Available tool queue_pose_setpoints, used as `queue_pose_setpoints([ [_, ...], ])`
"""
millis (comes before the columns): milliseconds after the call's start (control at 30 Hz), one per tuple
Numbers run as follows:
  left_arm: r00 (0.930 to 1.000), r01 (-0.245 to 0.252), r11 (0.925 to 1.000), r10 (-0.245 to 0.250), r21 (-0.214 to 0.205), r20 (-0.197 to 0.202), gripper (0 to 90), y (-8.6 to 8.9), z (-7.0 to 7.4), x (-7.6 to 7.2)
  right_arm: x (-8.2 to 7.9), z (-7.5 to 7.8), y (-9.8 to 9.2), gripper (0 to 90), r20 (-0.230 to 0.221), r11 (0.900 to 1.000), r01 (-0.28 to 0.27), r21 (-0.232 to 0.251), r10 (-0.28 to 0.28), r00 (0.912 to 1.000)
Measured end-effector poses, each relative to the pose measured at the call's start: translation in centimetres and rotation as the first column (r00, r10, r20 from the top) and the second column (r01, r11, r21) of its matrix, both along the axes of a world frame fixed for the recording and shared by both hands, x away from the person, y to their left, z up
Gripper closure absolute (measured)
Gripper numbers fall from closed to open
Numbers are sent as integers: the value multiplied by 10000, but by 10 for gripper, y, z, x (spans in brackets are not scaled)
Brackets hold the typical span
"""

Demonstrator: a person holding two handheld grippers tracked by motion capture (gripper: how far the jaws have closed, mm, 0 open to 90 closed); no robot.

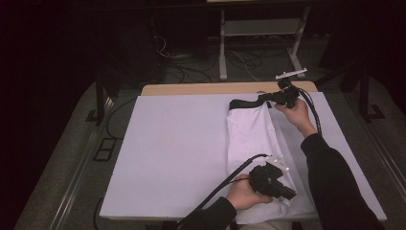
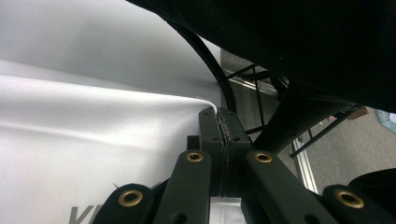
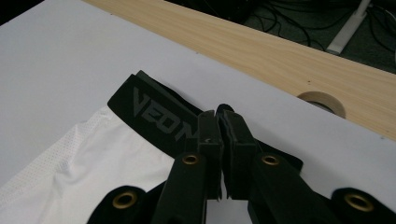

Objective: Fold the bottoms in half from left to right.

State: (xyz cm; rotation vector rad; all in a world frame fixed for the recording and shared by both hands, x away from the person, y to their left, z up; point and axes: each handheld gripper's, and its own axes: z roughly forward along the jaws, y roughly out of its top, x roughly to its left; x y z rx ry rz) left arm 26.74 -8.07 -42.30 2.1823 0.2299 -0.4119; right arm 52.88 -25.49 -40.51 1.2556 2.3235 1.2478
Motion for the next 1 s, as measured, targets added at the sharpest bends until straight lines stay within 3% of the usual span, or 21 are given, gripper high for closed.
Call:
queue_pose_setpoints([
  [267,9999,66,9999,-65,82,-151,887,-13,-6,0,-2,4,-13,856,75,9999,123,-3,-123,9999],
  [1000,9977,-219,9993,239,319,-633,887,-43,-21,8,4,-12,-24,855,-270,9998,96,-198,-101,9996],
])
